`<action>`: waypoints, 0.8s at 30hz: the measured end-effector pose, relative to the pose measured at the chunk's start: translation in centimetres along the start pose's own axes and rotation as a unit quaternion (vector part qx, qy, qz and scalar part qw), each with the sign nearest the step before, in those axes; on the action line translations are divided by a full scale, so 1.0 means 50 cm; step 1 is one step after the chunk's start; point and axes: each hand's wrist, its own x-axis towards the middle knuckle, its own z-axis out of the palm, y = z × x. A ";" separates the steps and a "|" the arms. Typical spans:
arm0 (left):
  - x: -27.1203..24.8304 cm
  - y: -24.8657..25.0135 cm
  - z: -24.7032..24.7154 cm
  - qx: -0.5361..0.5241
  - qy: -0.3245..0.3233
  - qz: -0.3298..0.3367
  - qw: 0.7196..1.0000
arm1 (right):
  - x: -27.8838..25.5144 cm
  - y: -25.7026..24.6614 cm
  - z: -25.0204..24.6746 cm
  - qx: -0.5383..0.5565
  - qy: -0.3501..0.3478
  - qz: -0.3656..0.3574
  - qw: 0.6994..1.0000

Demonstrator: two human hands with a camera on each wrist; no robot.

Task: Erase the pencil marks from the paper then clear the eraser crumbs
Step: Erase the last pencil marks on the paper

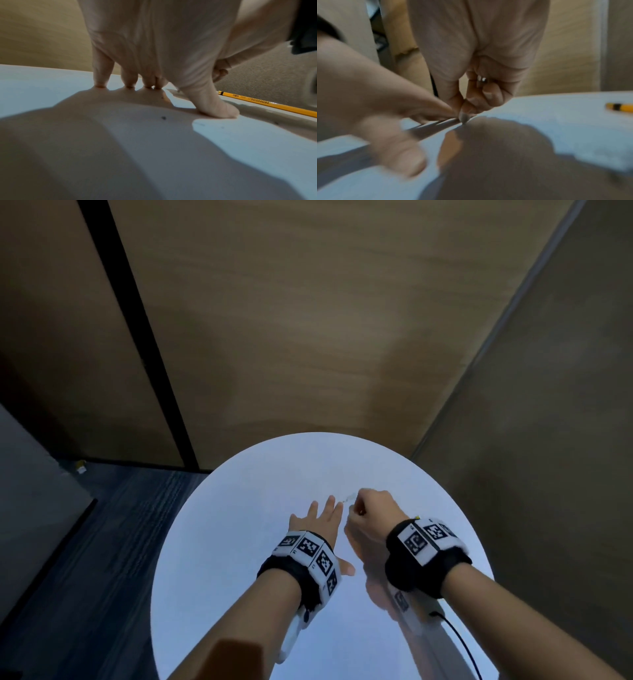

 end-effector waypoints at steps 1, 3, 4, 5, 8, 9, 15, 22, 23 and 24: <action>0.001 0.000 -0.002 0.000 0.002 0.000 1.000 | -0.008 -0.002 0.009 0.002 -0.022 -0.017 1.000; 0.000 0.000 -0.002 0.003 0.003 0.002 1.000 | -0.012 0.003 0.018 0.006 -0.023 -0.014 1.000; -0.001 0.000 -0.002 0.002 0.004 0.002 1.000 | -0.006 0.005 0.014 0.010 -0.003 0.001 1.000; -0.001 -0.001 -0.001 0.001 0.006 0.001 1.000 | 0.004 0.009 0.009 0.010 0.020 0.016 1.000; -0.001 -0.002 0.003 0.004 0.010 0.000 1.000 | 0.016 0.008 -0.003 0.011 0.048 0.039 0.998; -0.002 -0.002 0.004 0.003 0.010 0.000 1.000 | 0.012 0.006 -0.001 0.017 0.033 0.028 0.999; 0.000 -0.003 0.002 0.000 0.017 -0.001 1.000 | -0.015 0.016 -0.002 0.039 0.010 0.036 0.999; -0.009 -0.011 0.001 -0.012 0.020 0.010 1.000 | -0.015 0.031 -0.009 0.046 -0.006 0.010 0.999; -0.009 -0.011 0.002 -0.014 0.021 0.012 1.000 | -0.023 0.032 -0.007 0.057 -0.013 -0.007 0.998; -0.010 -0.012 0.003 -0.017 0.023 0.013 1.000 | -0.029 0.032 -0.006 0.064 -0.020 -0.017 0.998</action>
